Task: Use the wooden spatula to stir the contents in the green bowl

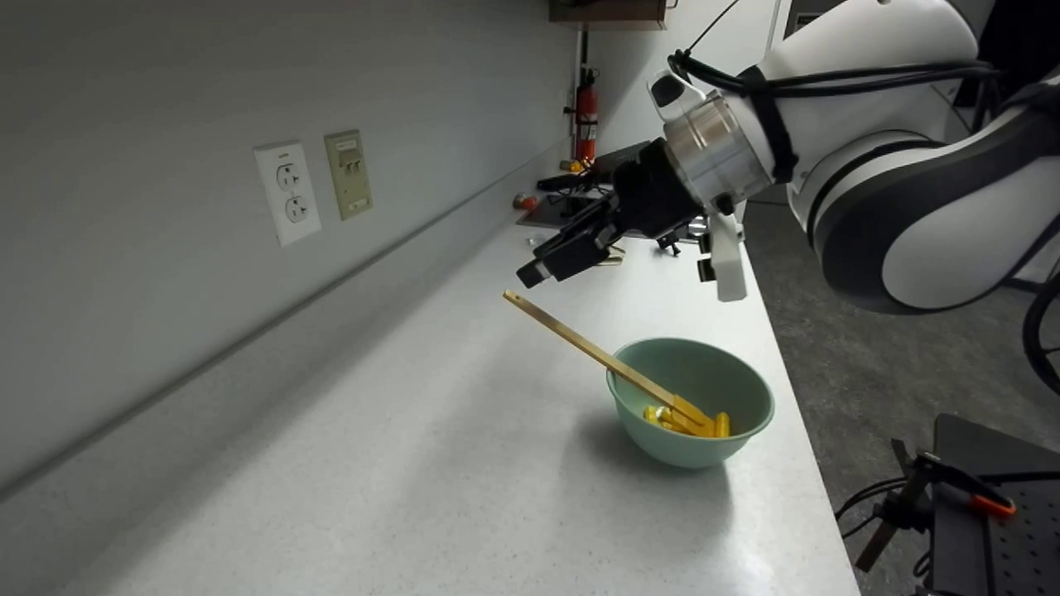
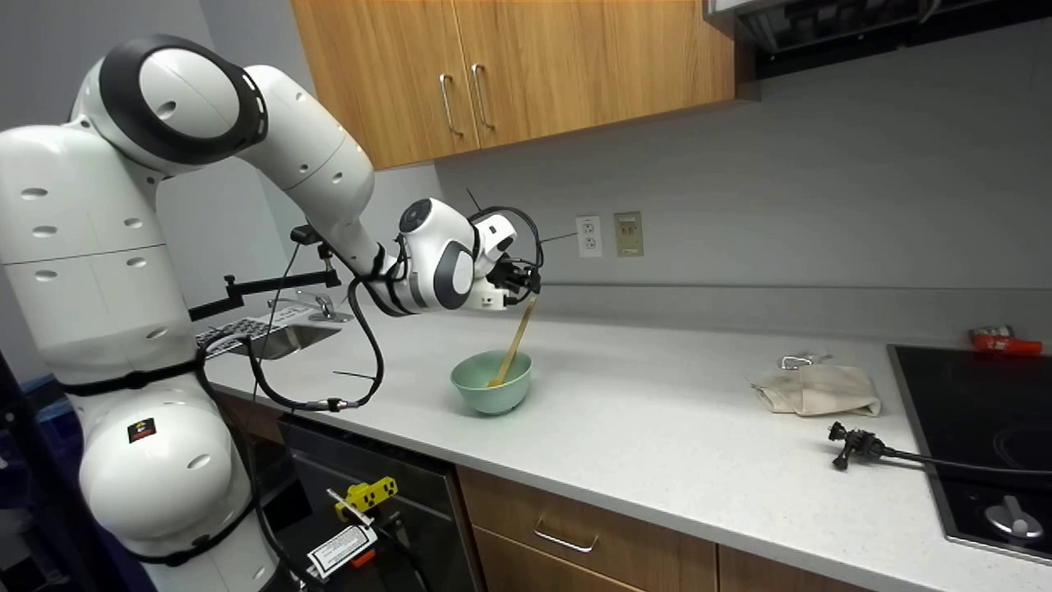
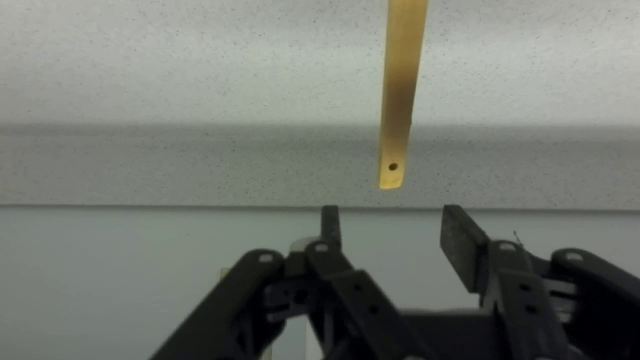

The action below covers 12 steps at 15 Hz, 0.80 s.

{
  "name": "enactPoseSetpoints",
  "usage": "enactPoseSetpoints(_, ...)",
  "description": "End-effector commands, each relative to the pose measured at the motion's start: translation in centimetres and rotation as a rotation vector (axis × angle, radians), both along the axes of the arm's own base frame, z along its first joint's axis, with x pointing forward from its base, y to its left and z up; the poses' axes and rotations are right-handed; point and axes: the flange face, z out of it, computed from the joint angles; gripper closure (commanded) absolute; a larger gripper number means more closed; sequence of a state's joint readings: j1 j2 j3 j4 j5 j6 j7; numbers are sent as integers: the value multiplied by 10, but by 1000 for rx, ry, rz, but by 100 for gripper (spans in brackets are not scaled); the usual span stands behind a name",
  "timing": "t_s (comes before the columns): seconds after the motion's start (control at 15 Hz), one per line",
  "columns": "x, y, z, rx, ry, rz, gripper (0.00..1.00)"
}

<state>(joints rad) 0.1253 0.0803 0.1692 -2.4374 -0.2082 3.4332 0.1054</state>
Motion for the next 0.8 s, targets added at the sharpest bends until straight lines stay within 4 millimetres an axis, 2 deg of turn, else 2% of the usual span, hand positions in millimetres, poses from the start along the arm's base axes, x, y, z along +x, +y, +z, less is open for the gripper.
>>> enactPoseSetpoints(0.0,-17,-3,12,-25,20,-5,12)
enactPoseSetpoints(0.07,-20,-3,14,-30,42,-18,4)
enactPoseSetpoints(0.13,-25,1,14,-39,73,-22,1)
enactPoseSetpoints(0.4,-45,10,20,-84,191,-40,0)
enactPoseSetpoints(0.6,-62,13,34,-89,252,-53,0)
enactPoseSetpoints(0.73,-72,7,49,-106,277,-77,0)
